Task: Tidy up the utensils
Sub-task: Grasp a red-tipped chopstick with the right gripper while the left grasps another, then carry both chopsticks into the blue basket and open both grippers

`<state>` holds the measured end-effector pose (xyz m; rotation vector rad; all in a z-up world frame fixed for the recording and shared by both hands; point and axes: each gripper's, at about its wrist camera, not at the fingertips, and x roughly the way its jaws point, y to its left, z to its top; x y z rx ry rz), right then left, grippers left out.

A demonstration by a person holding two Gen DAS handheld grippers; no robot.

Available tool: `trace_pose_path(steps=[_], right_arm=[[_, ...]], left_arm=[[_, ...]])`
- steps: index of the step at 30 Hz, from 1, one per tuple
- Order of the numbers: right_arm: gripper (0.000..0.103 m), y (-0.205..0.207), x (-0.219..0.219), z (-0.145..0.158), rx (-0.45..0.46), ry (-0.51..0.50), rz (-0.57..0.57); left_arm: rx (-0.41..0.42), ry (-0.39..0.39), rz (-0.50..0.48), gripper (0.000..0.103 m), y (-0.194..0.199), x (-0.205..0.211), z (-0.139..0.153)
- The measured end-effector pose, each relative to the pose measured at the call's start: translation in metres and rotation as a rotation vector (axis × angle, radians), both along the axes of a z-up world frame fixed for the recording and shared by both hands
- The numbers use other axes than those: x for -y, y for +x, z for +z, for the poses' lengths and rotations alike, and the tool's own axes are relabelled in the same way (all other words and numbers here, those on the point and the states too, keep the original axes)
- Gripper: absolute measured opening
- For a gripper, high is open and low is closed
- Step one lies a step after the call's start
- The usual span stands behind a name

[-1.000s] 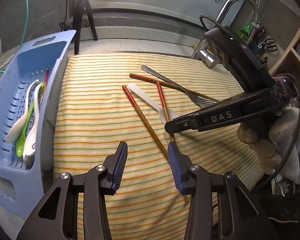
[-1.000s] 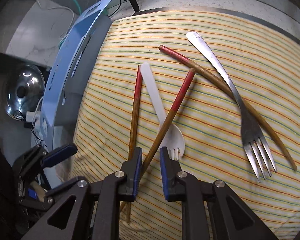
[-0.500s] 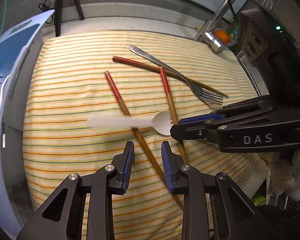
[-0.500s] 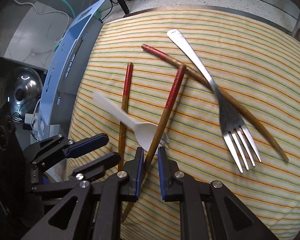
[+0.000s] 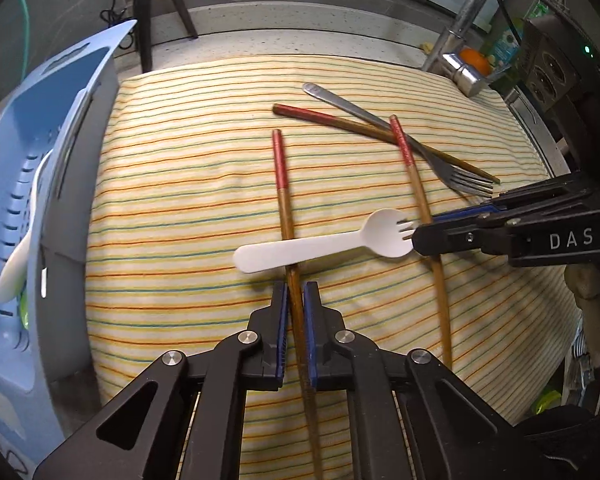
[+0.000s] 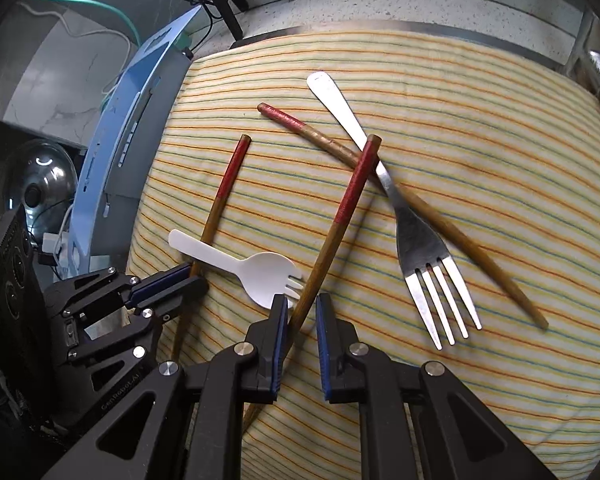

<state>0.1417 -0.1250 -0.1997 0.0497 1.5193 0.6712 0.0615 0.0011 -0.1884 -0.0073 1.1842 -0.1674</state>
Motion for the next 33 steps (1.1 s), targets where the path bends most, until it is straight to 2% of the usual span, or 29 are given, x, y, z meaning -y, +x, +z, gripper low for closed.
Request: trace_pose_path(steps=[4,6,10,16,19,26,33], right_arm=[[0.013,-0.001,-0.001,-0.001,0.005,0.002,-0.009],[0.012,-0.001,0.001,0.0,0.003,0.013,-0.015],[0.006,-0.003,0.014,0.0,-0.008,0.055,-0.055],[0.006,-0.009,0.033,-0.004,-0.041,0.141,-0.163],[0.006,-0.013,0.035,-0.005,-0.065,0.187,-0.208],[0.006,-0.015,0.014,0.027,0.002,0.216,-0.186],[0.006,-0.01,-0.028,0.063,0.064,0.266,-0.139]], left_arm=[[0.013,0.018,-0.007,0.006,0.003,0.007,0.0],[0.019,0.002,0.0,0.005,0.001,0.004,0.001],[0.037,-0.064,0.076,0.005,-0.009,-0.014,0.005],[0.063,-0.164,0.216,0.005,-0.032,-0.048,0.008],[0.079,-0.18,0.254,0.005,-0.041,-0.059,0.013],[0.135,-0.168,0.251,0.005,-0.05,-0.072,0.039],[0.194,-0.133,0.249,0.005,-0.045,-0.097,0.066]])
